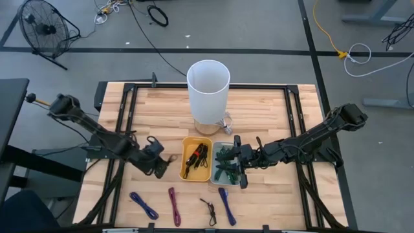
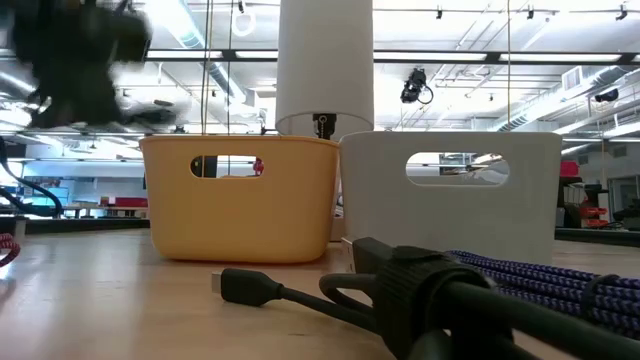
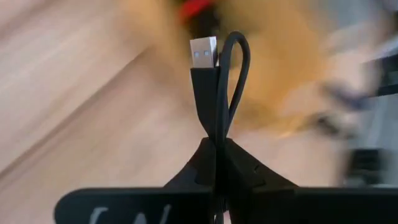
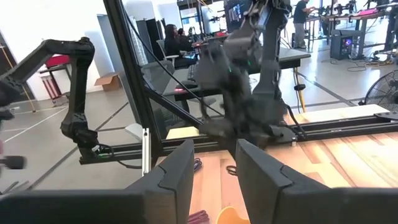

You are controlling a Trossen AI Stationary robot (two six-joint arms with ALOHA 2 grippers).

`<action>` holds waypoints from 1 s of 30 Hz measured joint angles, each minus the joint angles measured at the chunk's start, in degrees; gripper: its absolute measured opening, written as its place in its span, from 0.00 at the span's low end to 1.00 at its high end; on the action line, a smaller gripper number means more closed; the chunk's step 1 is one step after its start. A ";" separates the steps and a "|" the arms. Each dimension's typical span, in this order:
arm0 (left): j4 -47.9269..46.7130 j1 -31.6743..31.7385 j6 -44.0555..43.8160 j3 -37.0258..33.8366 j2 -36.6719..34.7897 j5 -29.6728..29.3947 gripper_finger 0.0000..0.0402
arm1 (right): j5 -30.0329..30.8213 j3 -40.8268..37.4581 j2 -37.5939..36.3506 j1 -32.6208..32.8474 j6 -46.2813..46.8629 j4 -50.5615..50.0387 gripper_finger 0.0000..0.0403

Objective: Pick & Place USB Port
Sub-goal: Put the black charger cable into the yellow bin

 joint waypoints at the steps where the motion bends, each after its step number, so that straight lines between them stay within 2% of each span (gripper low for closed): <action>1: 2.47 -0.59 2.58 1.29 -0.05 -1.88 0.02 | -0.01 0.00 0.00 0.00 0.00 -0.01 0.29; 6: 15.73 -1.95 16.42 5.62 1.17 -9.45 0.02 | -0.01 0.00 0.00 0.00 0.00 -0.02 0.29; 9: 22.07 -0.93 22.20 5.85 2.67 -10.48 0.02 | -0.01 0.00 0.00 0.00 -0.01 -0.04 0.29; 12: 25.33 1.01 24.04 5.63 4.87 -10.89 0.02 | -0.01 0.00 0.00 0.00 -0.01 -0.02 0.29; 21: 33.03 9.65 24.67 5.61 14.67 -4.40 0.02 | -0.01 0.00 0.00 0.00 -0.01 -0.02 0.29; 30: 34.58 16.68 21.00 5.58 21.63 1.06 0.02 | -0.01 0.00 0.00 -0.02 -0.01 -0.02 0.29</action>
